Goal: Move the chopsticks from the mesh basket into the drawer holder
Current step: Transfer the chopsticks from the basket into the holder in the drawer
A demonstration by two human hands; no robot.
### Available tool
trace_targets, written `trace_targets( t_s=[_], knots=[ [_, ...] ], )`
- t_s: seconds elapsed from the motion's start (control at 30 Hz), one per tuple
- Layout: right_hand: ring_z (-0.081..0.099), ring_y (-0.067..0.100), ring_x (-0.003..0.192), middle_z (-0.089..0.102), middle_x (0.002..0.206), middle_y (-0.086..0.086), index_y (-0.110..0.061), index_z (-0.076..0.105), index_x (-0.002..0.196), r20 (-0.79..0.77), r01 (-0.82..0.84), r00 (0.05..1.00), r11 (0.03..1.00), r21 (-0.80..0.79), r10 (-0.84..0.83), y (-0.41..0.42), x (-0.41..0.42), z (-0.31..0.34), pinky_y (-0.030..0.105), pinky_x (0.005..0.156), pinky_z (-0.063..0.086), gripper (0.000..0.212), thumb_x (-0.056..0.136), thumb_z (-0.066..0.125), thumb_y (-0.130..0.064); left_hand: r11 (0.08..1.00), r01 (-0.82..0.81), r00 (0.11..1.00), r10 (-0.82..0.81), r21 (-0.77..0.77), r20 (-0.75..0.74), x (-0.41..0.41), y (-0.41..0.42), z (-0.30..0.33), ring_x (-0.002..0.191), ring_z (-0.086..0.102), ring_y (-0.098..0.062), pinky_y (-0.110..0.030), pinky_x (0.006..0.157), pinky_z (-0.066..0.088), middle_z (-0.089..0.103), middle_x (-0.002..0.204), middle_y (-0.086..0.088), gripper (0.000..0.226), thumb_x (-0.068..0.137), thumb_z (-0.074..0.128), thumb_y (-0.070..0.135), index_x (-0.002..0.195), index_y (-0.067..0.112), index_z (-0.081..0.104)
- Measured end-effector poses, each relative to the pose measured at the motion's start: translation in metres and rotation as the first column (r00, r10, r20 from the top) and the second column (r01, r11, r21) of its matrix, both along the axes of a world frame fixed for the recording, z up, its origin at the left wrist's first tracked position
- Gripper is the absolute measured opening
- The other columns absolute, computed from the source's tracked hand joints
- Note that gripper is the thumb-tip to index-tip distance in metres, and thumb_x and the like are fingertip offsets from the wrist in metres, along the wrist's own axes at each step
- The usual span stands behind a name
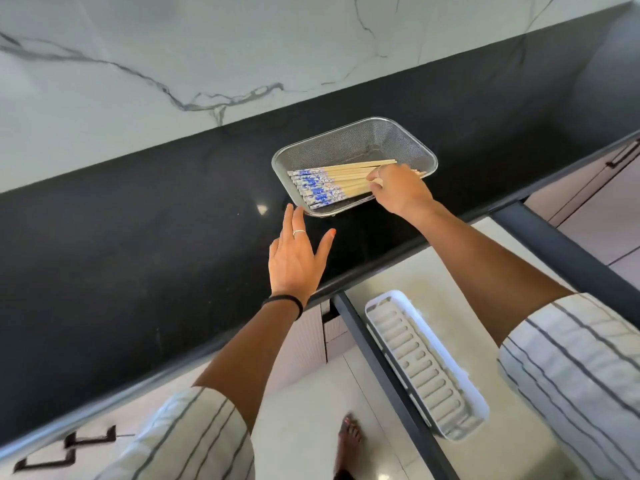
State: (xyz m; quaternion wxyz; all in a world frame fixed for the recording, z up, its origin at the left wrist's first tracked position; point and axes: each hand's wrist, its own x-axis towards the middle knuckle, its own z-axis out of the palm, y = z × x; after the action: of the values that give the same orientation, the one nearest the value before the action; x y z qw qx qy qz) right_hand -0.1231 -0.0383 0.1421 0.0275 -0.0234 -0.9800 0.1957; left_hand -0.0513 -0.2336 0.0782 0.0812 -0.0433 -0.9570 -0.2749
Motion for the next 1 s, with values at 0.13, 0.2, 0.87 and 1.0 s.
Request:
trace_targets(
  t_s=[0.13,0.2,0.87,1.0],
  knots=[
    [0.056,0.031,0.117,0.061,0.128,0.013,-0.017,0.057,0.129,0.143,-0.015,0.99,1.0,0.027,0.011,0.002,-0.026,-0.006,0.042,0.101,0.047,0.037,0.094,0.052,-0.029,0.986,-0.014,1.0,0.018,0.167,-0.021,-0.009,0.011,-0.007,0.14,0.038,-0.025,-0.041,0.113,0.031,0.013,0.164,-0.005,0.077,0.097,0.045,0.053,0.154,0.012,0.015],
    [0.054,0.03,0.12,0.058,0.131,0.011,-0.019,0.055,0.131,0.187,-0.01,0.982,0.999,0.035,0.003,0.002,-0.037,-0.009,0.041,0.103,0.045,0.039,0.093,0.054,-0.025,0.984,0.022,0.999,-0.014,0.178,-0.044,-0.015,0.012,-0.009,0.143,0.034,-0.025,-0.043,0.113,0.032,0.009,0.165,-0.005,0.077,0.097,0.048,0.05,0.155,0.011,0.014],
    [0.059,0.032,0.111,0.062,0.12,0.011,-0.019,0.054,0.126,0.269,-0.369,0.922,0.839,0.4,0.277,0.004,-0.081,-0.015,0.04,0.085,0.047,0.045,0.085,0.053,-0.001,0.986,0.077,0.996,-0.071,0.149,-0.047,-0.033,0.006,-0.028,0.143,0.034,-0.028,-0.04,0.108,0.036,0.007,0.163,-0.013,0.069,0.098,0.041,0.049,0.15,0.007,0.024],
    [0.059,0.035,0.109,0.063,0.117,0.015,-0.012,0.052,0.123,0.25,-0.398,0.917,0.774,0.492,0.312,0.006,-0.08,-0.012,0.041,0.082,0.046,0.041,0.084,0.052,0.0,0.988,0.074,0.996,-0.067,0.137,-0.053,-0.032,0.007,-0.028,0.142,0.035,-0.028,-0.042,0.109,0.037,0.007,0.163,-0.012,0.068,0.098,0.04,0.049,0.15,0.009,0.023]
  ],
)
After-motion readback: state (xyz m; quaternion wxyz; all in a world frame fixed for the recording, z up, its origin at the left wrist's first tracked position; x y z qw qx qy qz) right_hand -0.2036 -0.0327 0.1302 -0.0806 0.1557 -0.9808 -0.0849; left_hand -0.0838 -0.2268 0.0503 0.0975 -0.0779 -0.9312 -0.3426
